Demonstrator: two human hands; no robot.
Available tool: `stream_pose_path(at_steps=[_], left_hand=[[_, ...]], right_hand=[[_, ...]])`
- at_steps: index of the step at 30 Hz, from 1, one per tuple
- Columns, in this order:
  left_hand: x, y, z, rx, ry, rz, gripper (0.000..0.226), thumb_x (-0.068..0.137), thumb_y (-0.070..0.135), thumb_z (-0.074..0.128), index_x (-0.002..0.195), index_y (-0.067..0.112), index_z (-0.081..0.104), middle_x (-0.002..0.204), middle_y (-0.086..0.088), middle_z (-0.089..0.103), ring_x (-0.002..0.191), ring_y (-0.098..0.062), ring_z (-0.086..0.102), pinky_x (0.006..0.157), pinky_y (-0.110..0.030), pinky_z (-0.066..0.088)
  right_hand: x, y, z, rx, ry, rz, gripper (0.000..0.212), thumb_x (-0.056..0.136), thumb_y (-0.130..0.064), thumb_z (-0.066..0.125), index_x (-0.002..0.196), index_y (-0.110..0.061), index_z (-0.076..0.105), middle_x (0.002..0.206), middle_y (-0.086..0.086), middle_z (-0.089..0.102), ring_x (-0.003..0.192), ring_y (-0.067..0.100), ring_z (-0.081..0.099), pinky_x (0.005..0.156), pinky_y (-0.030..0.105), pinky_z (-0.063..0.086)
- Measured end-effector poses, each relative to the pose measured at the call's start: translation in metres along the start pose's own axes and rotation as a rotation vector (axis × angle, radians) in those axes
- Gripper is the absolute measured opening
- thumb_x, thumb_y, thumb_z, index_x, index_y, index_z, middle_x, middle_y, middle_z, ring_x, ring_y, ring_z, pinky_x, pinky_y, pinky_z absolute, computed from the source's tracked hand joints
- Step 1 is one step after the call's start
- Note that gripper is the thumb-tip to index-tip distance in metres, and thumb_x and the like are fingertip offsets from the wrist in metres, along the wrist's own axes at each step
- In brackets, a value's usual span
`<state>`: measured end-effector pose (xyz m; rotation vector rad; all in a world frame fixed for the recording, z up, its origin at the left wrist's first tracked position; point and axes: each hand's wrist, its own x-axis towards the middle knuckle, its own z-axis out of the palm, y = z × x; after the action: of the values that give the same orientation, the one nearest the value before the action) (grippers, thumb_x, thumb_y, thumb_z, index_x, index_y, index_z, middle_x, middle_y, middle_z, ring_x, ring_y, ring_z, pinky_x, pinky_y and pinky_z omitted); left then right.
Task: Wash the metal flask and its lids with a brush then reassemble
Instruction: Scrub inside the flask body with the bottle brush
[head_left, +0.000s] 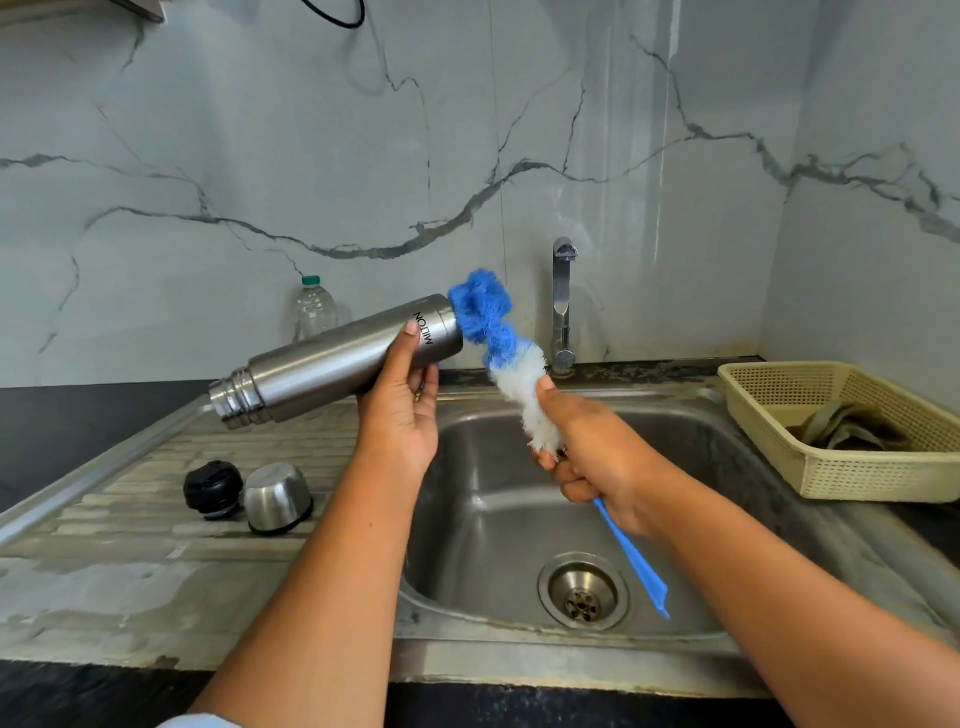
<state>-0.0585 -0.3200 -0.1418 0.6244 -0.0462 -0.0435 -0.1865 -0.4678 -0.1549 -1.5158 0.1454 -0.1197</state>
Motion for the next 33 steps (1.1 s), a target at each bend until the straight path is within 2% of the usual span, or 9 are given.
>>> stream_pose_path(at_steps=[3,6,11,14,17,21,26,30,33], left_hand=[[-0.004,0.001,0.003,-0.013,0.025,-0.014,0.051,0.079,0.024,0.089,0.125,0.016,0.066,0.127,-0.004,0.066,0.120,-0.017,0.061,0.092,-0.026,0.058],[-0.009,-0.001,0.005,0.002,0.025,-0.028,0.053,0.079,0.026,0.089,0.125,0.015,0.065,0.128,-0.006,0.065,0.118,-0.018,0.062,0.094,-0.029,0.059],[-0.007,0.011,0.002,-0.052,0.028,0.007,0.058,0.078,0.030,0.089,0.129,0.016,0.064,0.128,-0.008,0.066,0.117,-0.020,0.066,0.094,-0.032,0.060],[-0.010,0.013,-0.001,-0.002,-0.025,-0.026,0.059,0.076,0.031,0.087,0.127,0.015,0.063,0.127,-0.011,0.067,0.119,-0.022,0.064,0.094,-0.032,0.060],[-0.011,0.010,0.001,0.024,-0.057,-0.053,0.070,0.069,0.033,0.087,0.131,0.013,0.061,0.128,-0.013,0.067,0.121,-0.024,0.063,0.089,-0.031,0.061],[0.002,0.018,-0.009,-0.053,-0.008,-0.050,0.063,0.082,0.039,0.082,0.132,0.009,0.059,0.126,-0.015,0.067,0.117,-0.024,0.065,0.090,-0.032,0.062],[-0.005,0.007,-0.004,0.018,-0.038,-0.094,0.062,0.082,0.040,0.083,0.131,0.008,0.061,0.121,-0.016,0.070,0.116,-0.024,0.066,0.084,-0.031,0.062],[-0.001,0.018,-0.007,-0.049,0.005,-0.041,0.057,0.085,0.038,0.081,0.128,0.008,0.060,0.122,-0.016,0.069,0.117,-0.024,0.065,0.090,-0.032,0.062],[-0.004,0.012,-0.006,0.022,-0.040,-0.079,0.056,0.085,0.039,0.080,0.128,0.008,0.061,0.121,-0.015,0.068,0.115,-0.023,0.066,0.089,-0.030,0.061]], right_hand=[[0.001,0.003,0.005,-0.130,0.062,-0.074,0.045,0.104,-0.058,0.040,0.114,-0.019,0.061,0.065,0.006,0.052,0.042,0.008,0.032,0.041,0.021,0.021],[0.004,0.004,0.008,-0.212,0.094,-0.109,0.046,0.104,-0.060,0.039,0.111,-0.020,0.062,0.068,0.008,0.054,0.042,0.009,0.036,0.042,0.021,0.025],[-0.003,0.006,0.004,-0.339,0.041,-0.080,0.045,0.104,-0.059,0.038,0.112,-0.023,0.062,0.067,0.006,0.055,0.046,0.011,0.038,0.043,0.024,0.028],[-0.003,0.005,0.009,-0.231,0.024,-0.065,0.046,0.104,-0.059,0.039,0.116,-0.021,0.061,0.067,0.006,0.052,0.044,0.009,0.035,0.042,0.023,0.025],[-0.004,0.000,0.009,-0.118,-0.009,-0.038,0.046,0.104,-0.059,0.040,0.118,-0.021,0.060,0.063,0.005,0.049,0.043,0.009,0.029,0.040,0.021,0.020],[-0.012,0.001,0.004,-0.134,-0.120,-0.003,0.044,0.102,-0.062,0.042,0.114,-0.024,0.059,0.063,0.004,0.048,0.046,0.009,0.028,0.042,0.022,0.018],[-0.005,-0.002,0.008,-0.065,-0.093,0.014,0.044,0.102,-0.062,0.041,0.113,-0.024,0.058,0.062,0.003,0.047,0.047,0.010,0.025,0.039,0.020,0.018],[-0.010,0.000,0.002,-0.142,-0.157,0.029,0.049,0.101,-0.064,0.042,0.117,-0.021,0.059,0.063,0.004,0.048,0.047,0.010,0.026,0.039,0.021,0.019],[-0.007,-0.001,0.006,-0.102,-0.137,0.021,0.050,0.101,-0.064,0.041,0.109,-0.017,0.056,0.061,0.004,0.047,0.046,0.010,0.026,0.039,0.021,0.018]])
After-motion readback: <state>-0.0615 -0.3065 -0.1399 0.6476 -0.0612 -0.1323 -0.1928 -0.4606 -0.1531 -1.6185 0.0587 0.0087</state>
